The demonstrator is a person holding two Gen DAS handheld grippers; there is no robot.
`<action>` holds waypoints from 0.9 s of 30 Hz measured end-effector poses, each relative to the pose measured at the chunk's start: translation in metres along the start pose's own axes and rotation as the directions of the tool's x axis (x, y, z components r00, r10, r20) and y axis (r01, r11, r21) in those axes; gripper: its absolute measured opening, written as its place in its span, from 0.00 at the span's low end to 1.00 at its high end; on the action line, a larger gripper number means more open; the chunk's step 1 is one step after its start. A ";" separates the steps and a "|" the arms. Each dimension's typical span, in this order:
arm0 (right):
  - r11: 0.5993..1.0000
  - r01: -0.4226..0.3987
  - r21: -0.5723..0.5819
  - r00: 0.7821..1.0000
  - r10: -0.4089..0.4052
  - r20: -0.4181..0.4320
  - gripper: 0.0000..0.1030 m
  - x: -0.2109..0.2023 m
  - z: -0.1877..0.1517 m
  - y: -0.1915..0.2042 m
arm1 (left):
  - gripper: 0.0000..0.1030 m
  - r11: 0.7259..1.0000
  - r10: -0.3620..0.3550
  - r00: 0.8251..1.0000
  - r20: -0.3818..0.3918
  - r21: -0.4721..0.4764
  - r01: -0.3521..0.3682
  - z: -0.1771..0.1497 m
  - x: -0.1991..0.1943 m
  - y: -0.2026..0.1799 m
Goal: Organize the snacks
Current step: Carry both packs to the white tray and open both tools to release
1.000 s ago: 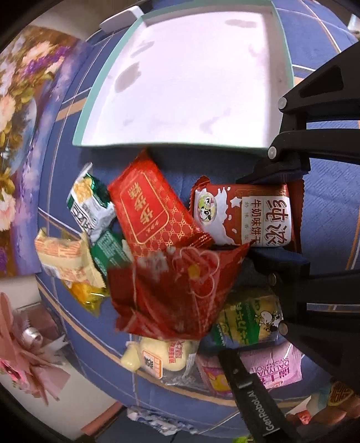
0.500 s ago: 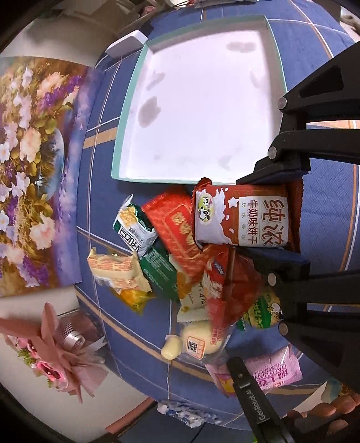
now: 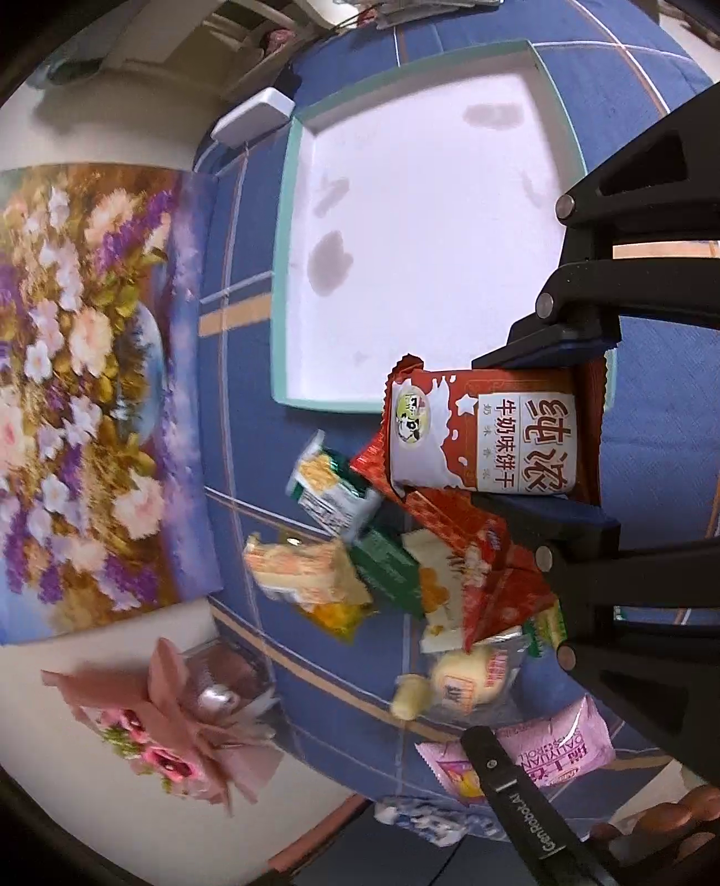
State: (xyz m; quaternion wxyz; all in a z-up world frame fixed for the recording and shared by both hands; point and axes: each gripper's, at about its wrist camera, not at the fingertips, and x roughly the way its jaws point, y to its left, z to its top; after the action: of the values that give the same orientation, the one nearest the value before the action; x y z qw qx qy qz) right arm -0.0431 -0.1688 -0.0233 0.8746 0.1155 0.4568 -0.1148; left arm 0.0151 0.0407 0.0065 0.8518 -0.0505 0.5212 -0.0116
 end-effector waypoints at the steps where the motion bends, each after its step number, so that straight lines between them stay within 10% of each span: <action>1: 1.000 0.006 0.011 1.000 -0.006 0.010 0.40 -0.002 0.003 -0.004 | 0.38 1.000 -0.005 1.000 0.006 0.012 0.005 0.002 -0.001 -0.006; 14: 0.943 0.200 0.265 0.979 -0.199 -0.030 0.41 0.023 0.022 -0.115 | 0.38 0.907 -0.200 0.980 0.003 0.379 0.184 0.014 0.002 -0.181; 27: 0.899 0.293 0.327 0.955 -0.288 -0.065 0.41 0.056 0.051 -0.178 | 0.38 0.864 -0.218 0.973 -0.080 0.448 0.231 0.023 0.069 -0.262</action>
State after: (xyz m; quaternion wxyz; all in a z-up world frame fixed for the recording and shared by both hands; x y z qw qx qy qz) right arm -0.0275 -0.3586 -0.0587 0.8121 0.1929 0.4495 -0.3183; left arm 0.0757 -0.2232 -0.0182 0.8257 0.0900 0.5059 -0.2329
